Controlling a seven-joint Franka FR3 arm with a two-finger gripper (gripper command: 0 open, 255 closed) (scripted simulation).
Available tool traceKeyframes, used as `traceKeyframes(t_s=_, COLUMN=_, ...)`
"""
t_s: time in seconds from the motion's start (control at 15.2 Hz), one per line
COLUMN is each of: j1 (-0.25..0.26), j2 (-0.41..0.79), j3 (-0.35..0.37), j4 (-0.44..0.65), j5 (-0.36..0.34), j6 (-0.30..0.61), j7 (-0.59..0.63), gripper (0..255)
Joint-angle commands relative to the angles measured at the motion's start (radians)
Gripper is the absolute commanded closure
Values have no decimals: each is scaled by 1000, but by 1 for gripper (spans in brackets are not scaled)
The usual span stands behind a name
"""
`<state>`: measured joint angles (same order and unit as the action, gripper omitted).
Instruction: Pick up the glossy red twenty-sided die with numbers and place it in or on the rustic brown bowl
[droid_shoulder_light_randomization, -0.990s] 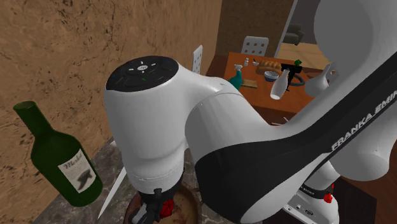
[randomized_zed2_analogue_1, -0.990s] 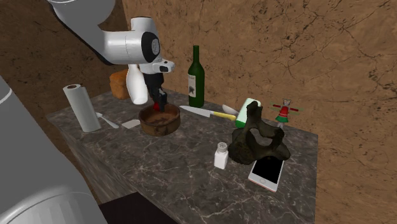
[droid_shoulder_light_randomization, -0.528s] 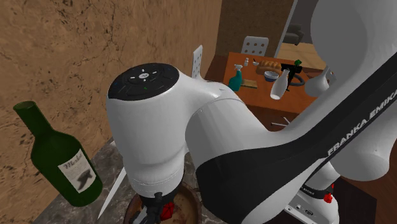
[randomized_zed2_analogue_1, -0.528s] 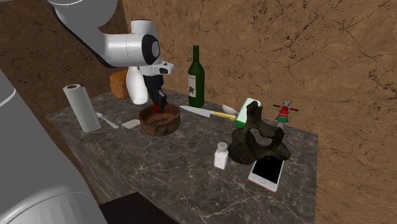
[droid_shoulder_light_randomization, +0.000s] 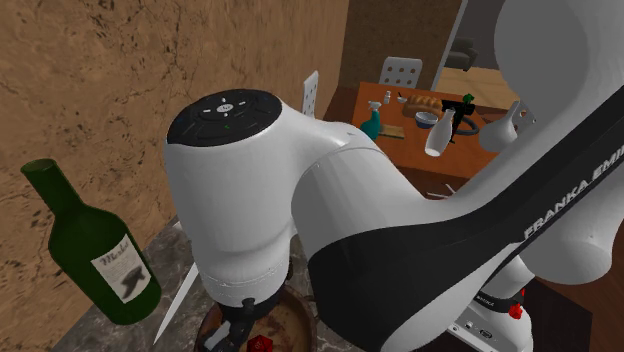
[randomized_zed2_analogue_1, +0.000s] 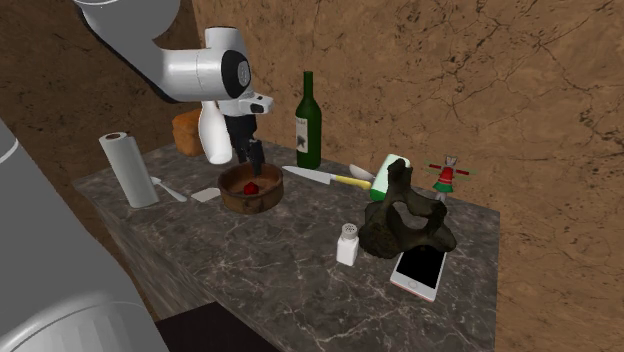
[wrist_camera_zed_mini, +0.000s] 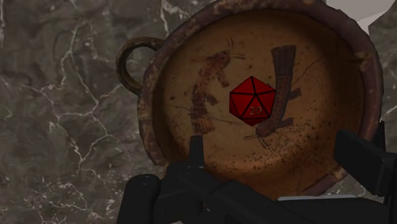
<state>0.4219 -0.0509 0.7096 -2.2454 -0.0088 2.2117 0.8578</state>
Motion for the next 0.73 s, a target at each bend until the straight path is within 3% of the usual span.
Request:
traceKeyframes(t_s=0.0, j1=1, j2=-30, j3=-3, j4=25, j5=24, j6=-49, j7=-18, gripper=0)
traceKeyframes(t_s=0.13, j1=2, j2=-63, j3=-10, j4=60, j5=48, j6=-110, j7=-35, gripper=0)
traceKeyframes(t_s=0.66, j1=3, j2=-63, j3=-10, j4=60, j5=47, j6=-109, j7=-35, gripper=0)
